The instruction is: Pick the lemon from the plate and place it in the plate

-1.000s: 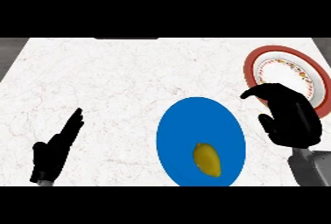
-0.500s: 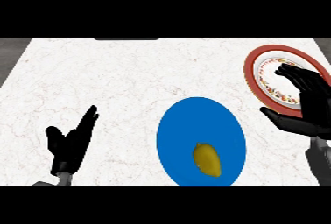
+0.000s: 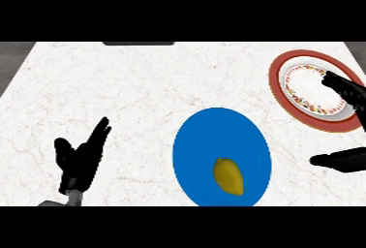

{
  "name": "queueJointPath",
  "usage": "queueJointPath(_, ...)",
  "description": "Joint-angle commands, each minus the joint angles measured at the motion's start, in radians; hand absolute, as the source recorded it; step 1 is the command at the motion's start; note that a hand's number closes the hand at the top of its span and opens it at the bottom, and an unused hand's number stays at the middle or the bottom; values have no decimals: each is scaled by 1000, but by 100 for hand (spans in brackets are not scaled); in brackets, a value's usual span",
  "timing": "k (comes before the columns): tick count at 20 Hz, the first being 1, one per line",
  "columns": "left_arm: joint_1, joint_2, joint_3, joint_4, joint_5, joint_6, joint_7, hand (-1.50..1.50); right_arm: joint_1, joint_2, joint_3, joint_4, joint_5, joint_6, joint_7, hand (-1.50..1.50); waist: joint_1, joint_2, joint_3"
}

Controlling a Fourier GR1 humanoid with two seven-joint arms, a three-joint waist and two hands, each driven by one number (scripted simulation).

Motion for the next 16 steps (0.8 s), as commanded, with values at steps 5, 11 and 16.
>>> queueJointPath(5, 60, -17, -15, -26, -16, 13, 19, 0, 83, -127, 122, -307, 165, 39, 245, -150, -9, 1, -7)
queueJointPath(11, 21, -34, 7, 12, -7, -31, 17, 0, 93, -29, 281, -405, 367, -34, 428, -150, 6, 8, -7)
queueJointPath(16, 43, -36, 21, -25, -23, -35, 41, 0, 126, 39, 347, -500, 492, -53, 564, -150, 5, 7, -6)
